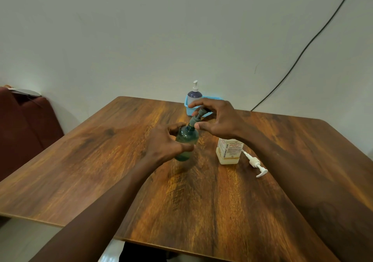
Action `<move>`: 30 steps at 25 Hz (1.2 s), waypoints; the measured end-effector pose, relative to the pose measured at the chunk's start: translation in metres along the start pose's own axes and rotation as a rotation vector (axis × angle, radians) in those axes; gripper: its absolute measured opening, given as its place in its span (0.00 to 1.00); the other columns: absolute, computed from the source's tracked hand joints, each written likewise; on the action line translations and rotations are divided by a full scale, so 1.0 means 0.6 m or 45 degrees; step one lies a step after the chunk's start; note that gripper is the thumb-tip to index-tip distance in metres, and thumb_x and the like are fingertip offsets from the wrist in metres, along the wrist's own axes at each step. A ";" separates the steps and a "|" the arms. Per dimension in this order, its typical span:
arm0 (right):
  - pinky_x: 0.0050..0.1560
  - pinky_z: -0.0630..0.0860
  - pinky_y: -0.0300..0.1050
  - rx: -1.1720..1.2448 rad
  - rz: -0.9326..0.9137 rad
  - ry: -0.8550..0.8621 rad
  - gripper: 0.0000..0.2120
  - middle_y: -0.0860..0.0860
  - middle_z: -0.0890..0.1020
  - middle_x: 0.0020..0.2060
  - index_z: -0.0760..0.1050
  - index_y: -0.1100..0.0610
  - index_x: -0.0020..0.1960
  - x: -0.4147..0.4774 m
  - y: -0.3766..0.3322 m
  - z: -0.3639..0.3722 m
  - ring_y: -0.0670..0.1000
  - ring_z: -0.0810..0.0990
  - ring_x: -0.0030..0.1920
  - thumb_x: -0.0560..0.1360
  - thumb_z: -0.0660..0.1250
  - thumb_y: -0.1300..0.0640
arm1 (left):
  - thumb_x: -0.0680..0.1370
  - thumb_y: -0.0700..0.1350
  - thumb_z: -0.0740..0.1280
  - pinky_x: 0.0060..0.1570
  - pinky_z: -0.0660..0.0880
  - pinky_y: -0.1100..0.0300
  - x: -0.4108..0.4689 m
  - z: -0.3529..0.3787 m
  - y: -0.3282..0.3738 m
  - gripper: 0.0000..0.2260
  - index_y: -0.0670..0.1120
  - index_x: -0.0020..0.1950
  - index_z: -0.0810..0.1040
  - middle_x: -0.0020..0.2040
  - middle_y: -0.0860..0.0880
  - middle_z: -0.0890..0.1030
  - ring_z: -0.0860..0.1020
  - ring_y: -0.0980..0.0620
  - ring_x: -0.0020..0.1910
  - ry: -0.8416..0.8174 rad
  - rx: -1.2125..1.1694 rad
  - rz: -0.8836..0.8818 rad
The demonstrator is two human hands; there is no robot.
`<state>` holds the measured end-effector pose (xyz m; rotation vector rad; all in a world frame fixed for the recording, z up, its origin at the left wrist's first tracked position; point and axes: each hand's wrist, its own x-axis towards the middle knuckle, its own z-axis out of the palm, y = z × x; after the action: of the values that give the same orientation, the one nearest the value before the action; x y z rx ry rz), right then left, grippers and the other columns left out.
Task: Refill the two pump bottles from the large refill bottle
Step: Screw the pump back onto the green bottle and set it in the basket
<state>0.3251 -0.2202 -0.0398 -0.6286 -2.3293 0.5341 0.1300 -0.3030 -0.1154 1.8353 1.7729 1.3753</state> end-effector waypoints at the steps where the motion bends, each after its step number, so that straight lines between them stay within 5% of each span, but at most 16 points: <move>1: 0.52 0.82 0.38 -0.010 -0.019 -0.040 0.25 0.48 0.84 0.52 0.79 0.50 0.65 0.003 -0.002 -0.002 0.44 0.83 0.55 0.70 0.79 0.61 | 0.63 0.53 0.82 0.50 0.77 0.67 0.001 0.001 0.005 0.35 0.49 0.69 0.80 0.59 0.52 0.85 0.83 0.58 0.55 0.000 -0.013 0.005; 8: 0.55 0.81 0.38 -0.037 0.004 -0.304 0.20 0.47 0.85 0.51 0.81 0.49 0.61 0.029 -0.016 -0.040 0.45 0.84 0.53 0.72 0.79 0.60 | 0.62 0.56 0.82 0.47 0.83 0.61 0.006 0.000 0.029 0.34 0.50 0.66 0.81 0.57 0.52 0.86 0.84 0.58 0.52 -0.015 -0.059 0.001; 11: 0.44 0.80 0.37 -0.235 0.097 -0.190 0.16 0.45 0.82 0.43 0.83 0.52 0.55 0.033 -0.026 -0.038 0.41 0.81 0.42 0.71 0.80 0.49 | 0.62 0.56 0.82 0.45 0.83 0.62 0.009 0.007 0.033 0.34 0.49 0.66 0.81 0.56 0.51 0.86 0.84 0.57 0.49 0.029 -0.019 0.004; 15: 0.33 0.66 0.37 -0.499 0.203 0.089 0.30 0.50 0.77 0.30 0.80 0.61 0.40 0.038 -0.032 -0.016 0.47 0.74 0.31 0.69 0.74 0.32 | 0.62 0.57 0.82 0.43 0.79 0.69 0.019 0.017 0.040 0.33 0.47 0.65 0.82 0.54 0.56 0.85 0.82 0.62 0.46 0.070 -0.022 0.014; 17: 0.33 0.68 0.33 -0.457 0.220 0.168 0.30 0.50 0.76 0.29 0.79 0.60 0.37 0.038 -0.030 -0.015 0.46 0.74 0.30 0.71 0.71 0.30 | 0.63 0.57 0.82 0.43 0.79 0.71 0.023 0.019 0.045 0.33 0.49 0.66 0.82 0.54 0.59 0.84 0.81 0.66 0.45 0.070 -0.059 0.035; 19: 0.46 0.79 0.36 -0.226 0.226 0.031 0.26 0.50 0.85 0.42 0.83 0.57 0.52 0.037 -0.023 -0.020 0.44 0.82 0.42 0.74 0.70 0.34 | 0.62 0.58 0.82 0.45 0.81 0.69 0.026 0.016 0.043 0.34 0.51 0.66 0.82 0.56 0.56 0.86 0.82 0.66 0.47 0.078 -0.098 0.032; 21: 0.62 0.81 0.46 0.188 0.288 -0.203 0.26 0.51 0.83 0.62 0.73 0.54 0.73 0.030 -0.017 -0.029 0.47 0.82 0.61 0.77 0.73 0.50 | 0.61 0.58 0.82 0.47 0.82 0.65 0.029 0.013 0.038 0.34 0.51 0.66 0.82 0.56 0.55 0.86 0.83 0.63 0.49 0.083 -0.147 0.007; 23: 0.62 0.81 0.47 0.360 0.308 -0.266 0.35 0.52 0.83 0.63 0.66 0.53 0.78 0.025 -0.011 -0.035 0.47 0.81 0.64 0.75 0.75 0.64 | 0.59 0.60 0.82 0.48 0.83 0.62 0.032 0.010 0.035 0.36 0.51 0.65 0.82 0.56 0.54 0.86 0.84 0.62 0.50 0.091 -0.185 -0.012; 27: 0.49 0.83 0.38 -0.141 0.299 0.111 0.36 0.45 0.84 0.45 0.78 0.53 0.64 0.030 -0.025 -0.019 0.42 0.85 0.46 0.61 0.84 0.42 | 0.59 0.63 0.80 0.47 0.84 0.57 0.031 0.013 0.033 0.36 0.50 0.64 0.83 0.55 0.54 0.87 0.85 0.59 0.50 0.064 -0.143 -0.015; 30: 0.44 0.75 0.31 -0.258 0.342 0.202 0.37 0.46 0.81 0.50 0.75 0.52 0.64 0.035 -0.026 -0.006 0.44 0.80 0.50 0.63 0.78 0.32 | 0.58 0.64 0.80 0.47 0.85 0.56 0.032 0.017 0.035 0.37 0.49 0.63 0.84 0.54 0.53 0.87 0.85 0.58 0.49 0.088 -0.124 -0.039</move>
<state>0.3088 -0.2201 -0.0190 -1.0514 -2.1768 0.3534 0.1477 -0.2866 -0.0970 1.7236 1.7267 1.5031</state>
